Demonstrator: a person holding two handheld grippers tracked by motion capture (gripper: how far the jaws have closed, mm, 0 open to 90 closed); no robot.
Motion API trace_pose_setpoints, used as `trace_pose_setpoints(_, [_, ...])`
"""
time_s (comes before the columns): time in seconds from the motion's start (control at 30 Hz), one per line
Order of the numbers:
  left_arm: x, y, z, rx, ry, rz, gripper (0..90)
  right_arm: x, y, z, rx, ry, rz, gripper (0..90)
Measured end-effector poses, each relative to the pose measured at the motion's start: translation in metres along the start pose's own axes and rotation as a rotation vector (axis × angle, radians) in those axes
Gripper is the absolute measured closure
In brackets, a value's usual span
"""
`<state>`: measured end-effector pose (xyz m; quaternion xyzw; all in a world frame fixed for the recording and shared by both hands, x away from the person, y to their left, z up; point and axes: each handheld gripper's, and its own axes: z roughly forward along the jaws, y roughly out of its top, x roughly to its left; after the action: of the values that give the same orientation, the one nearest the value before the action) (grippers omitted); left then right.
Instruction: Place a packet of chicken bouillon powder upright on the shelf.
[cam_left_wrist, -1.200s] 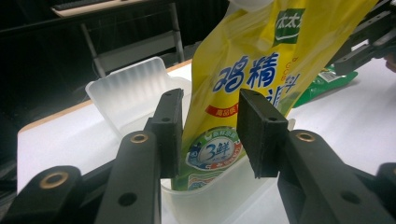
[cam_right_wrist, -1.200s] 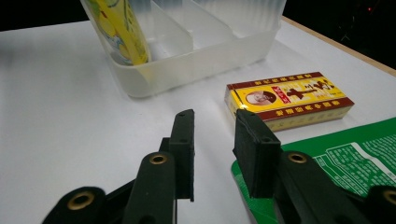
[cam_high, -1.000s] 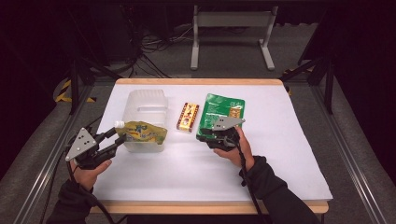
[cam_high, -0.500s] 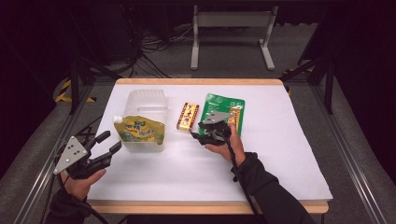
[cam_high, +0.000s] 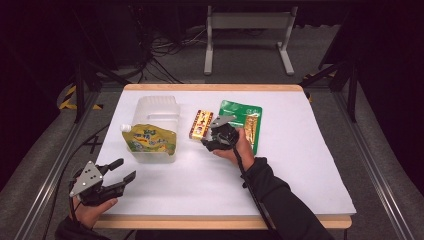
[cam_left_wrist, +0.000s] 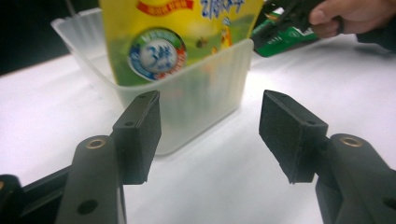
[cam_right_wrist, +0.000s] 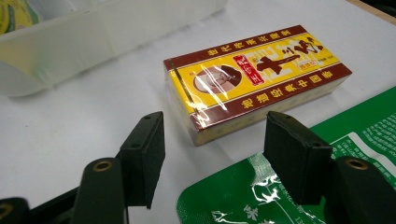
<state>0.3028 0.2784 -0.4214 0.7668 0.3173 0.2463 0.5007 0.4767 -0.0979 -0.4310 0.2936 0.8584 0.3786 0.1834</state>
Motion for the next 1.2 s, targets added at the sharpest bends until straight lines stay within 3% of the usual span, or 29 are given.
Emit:
trace_pose_setpoints(0.3, [-0.008, -0.003, 0.013, 0.043, -0.053, 0.030, 38.2, -0.003, -0.001, 0.004, 0.026, -0.033, 0.000, 38.9])
trace_pose_setpoints(0.47, [-0.009, -0.004, 0.015, 0.049, -0.057, 0.029, 37.4, -0.003, -0.001, 0.005, 0.015, -0.010, 0.006, 38.0])
trace_pose_setpoints(0.6, [-0.009, -0.005, 0.016, 0.046, -0.057, 0.018, 35.6, 0.003, 0.001, 0.009, 0.036, -0.041, -0.023, 37.4])
trace_pose_setpoints(1.03, [-0.012, -0.007, 0.019, 0.054, -0.065, 0.021, 31.2, -0.007, -0.002, 0.010, 0.051, -0.077, 0.015, 36.3])
trace_pose_setpoints(1.2, [-0.012, -0.007, 0.020, 0.059, -0.074, 0.024, 30.5, -0.014, -0.004, 0.006, 0.059, -0.111, 0.033, 37.7])
